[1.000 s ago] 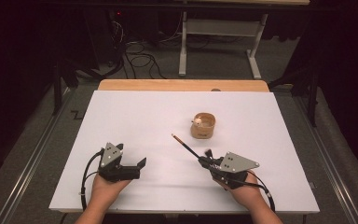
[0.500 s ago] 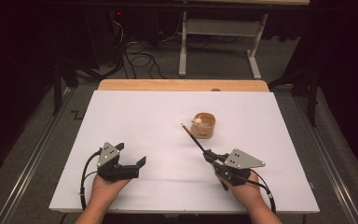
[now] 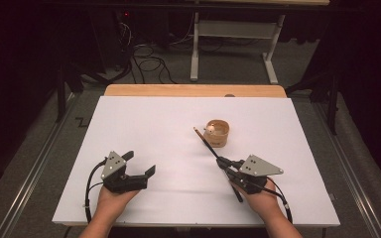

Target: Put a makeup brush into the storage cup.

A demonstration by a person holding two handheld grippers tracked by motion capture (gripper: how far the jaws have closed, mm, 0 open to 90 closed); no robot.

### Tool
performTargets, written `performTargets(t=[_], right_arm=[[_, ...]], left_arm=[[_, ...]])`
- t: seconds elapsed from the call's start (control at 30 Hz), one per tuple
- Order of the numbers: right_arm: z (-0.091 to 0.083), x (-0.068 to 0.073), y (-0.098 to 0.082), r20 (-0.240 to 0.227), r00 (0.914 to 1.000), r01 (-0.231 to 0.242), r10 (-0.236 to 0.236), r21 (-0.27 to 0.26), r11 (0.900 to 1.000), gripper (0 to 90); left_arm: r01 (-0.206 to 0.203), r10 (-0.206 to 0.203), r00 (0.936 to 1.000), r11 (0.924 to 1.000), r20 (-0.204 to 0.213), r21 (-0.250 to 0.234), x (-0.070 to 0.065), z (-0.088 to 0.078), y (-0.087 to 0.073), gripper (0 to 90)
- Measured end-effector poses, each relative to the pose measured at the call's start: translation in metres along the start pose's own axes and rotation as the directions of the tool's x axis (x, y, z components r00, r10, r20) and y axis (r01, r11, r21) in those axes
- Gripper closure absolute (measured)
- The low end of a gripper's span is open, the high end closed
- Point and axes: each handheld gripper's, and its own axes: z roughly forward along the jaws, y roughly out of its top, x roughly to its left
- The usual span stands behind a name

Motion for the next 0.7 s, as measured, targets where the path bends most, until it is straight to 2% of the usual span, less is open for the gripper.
performTargets(t=[0.17,0.2,0.27,0.47,0.53,0.7], right_arm=[[0.003,0.003,0.000,-0.015,0.9999,-0.004,0.004,-0.021,1.000,86.7],[0.005,0.005,0.003,-0.023,0.9996,0.016,-0.016,-0.014,1.000,86.7],[0.006,0.005,0.005,-0.026,0.9994,0.024,-0.024,-0.008,1.000,86.7],[0.011,0.007,0.014,-0.074,0.9973,0.003,-0.006,-0.052,0.999,86.7],[0.012,0.009,0.012,-0.067,0.9977,0.007,-0.010,-0.049,0.999,86.7],[0.011,0.013,0.009,-0.070,0.9975,0.009,-0.013,-0.058,0.998,86.7]], left_arm=[[-0.014,0.014,0.9996,0.9999,0.024,-0.010,-0.004,0.001,0.004,7.9],[-0.010,0.011,0.9995,0.9999,0.030,-0.013,-0.005,0.000,0.005,8.8],[-0.017,0.018,0.9989,0.9995,0.043,-0.026,-0.007,0.000,0.008,9.1],[-0.018,0.022,0.9966,0.9988,0.079,-0.045,-0.012,-0.001,0.012,10.3],[-0.005,0.010,0.9953,0.9986,0.096,-0.053,-0.014,-0.001,0.014,10.7],[-0.012,0.019,0.9920,0.9984,0.125,-0.054,-0.020,-0.002,0.019,12.1]])
